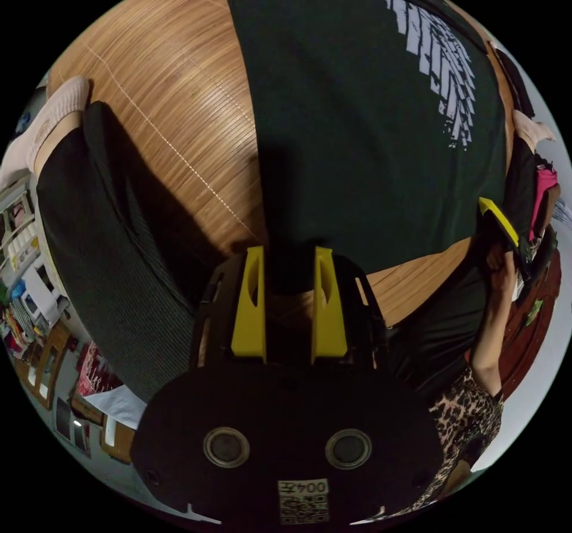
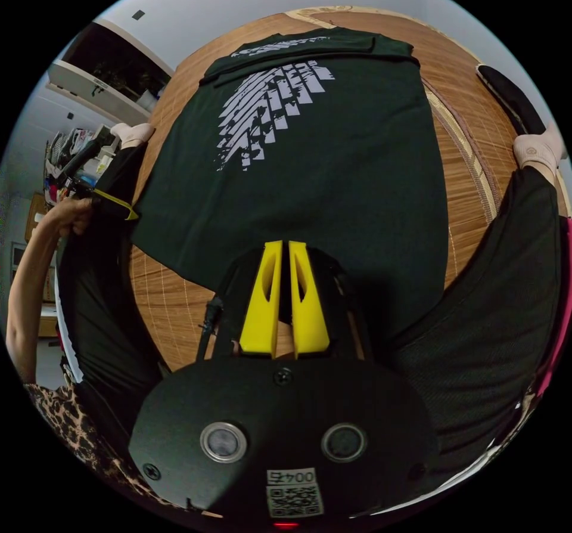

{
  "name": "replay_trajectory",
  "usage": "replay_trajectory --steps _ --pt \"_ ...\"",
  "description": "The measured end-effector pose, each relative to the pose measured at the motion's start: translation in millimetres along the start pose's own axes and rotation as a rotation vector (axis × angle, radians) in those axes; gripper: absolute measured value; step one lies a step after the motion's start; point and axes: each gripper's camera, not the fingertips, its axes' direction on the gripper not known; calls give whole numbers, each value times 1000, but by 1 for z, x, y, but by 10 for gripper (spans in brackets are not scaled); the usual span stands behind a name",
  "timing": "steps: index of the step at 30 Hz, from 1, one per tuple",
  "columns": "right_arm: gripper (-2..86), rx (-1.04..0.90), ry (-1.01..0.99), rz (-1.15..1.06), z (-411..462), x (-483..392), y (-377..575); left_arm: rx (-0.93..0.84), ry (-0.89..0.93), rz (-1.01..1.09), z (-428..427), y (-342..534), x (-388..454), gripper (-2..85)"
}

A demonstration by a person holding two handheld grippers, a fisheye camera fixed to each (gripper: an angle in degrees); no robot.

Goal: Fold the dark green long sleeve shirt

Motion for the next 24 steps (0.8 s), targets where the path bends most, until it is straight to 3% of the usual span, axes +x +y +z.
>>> replay_trajectory --steps 18,24 --pt "34 1 -16 9 11 9 -32 -130 -21 84 18 -26 16 109" --pt "60 56 40 46 -32 32 -51 -134 -51 94 20 -27 16 88"
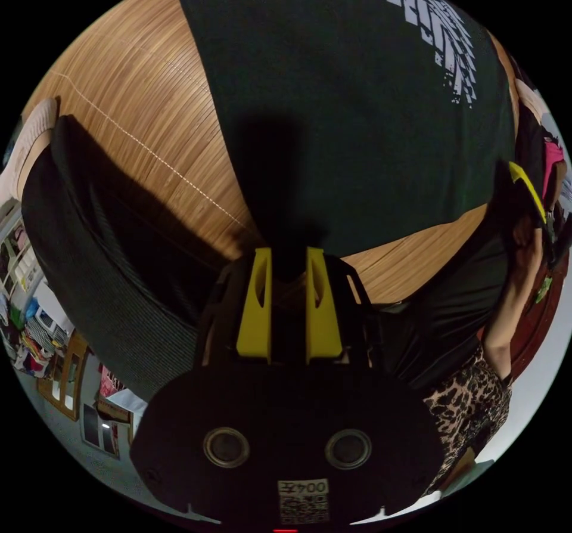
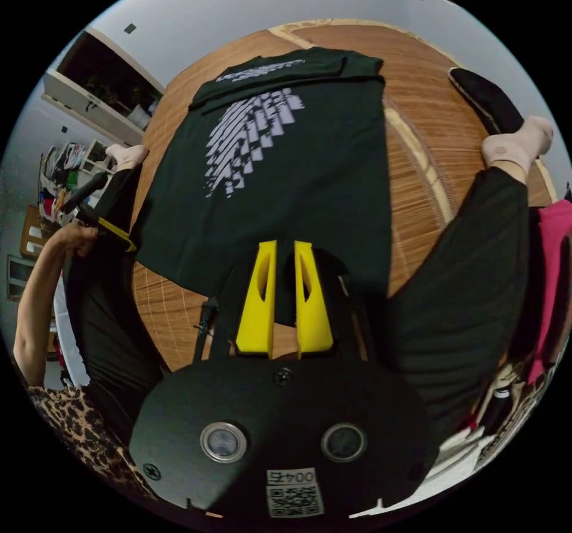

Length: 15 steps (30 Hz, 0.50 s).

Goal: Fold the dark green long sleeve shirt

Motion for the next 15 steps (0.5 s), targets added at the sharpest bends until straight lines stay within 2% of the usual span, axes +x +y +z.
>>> replay_trajectory --steps 5,10,15 --pt "88 -137 52 74 -26 55 -40 -1 1 5 1 4 -3 82" --pt "119 -369 47 98 3 86 -71 2 -17 13 1 13 -2 79" --pt "123 -433 114 86 15 83 -97 -3 -29 19 2 24 -1 78"
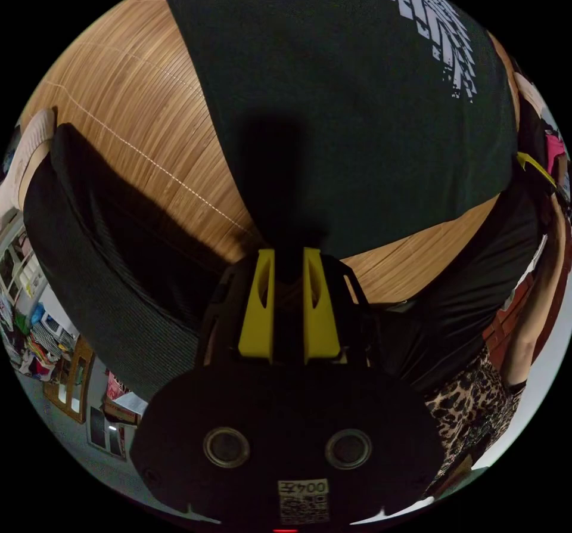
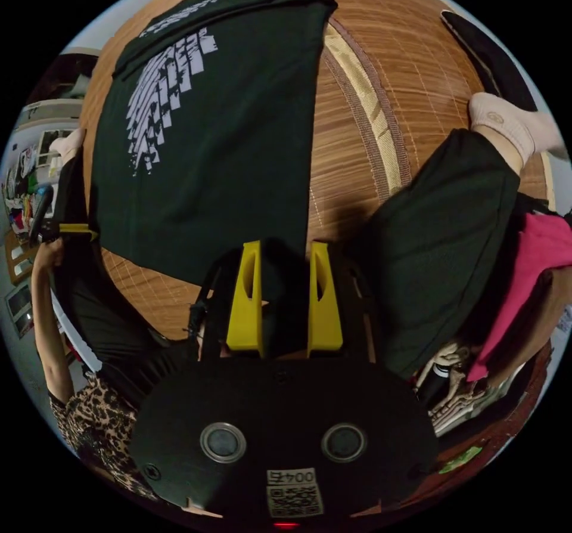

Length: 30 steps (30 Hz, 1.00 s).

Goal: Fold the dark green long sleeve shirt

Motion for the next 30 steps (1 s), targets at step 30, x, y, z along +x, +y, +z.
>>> replay_trajectory --steps 30 --pt "50 -287 118 -131 -18 -36 37 50 87 -5 -2 151 3 43"
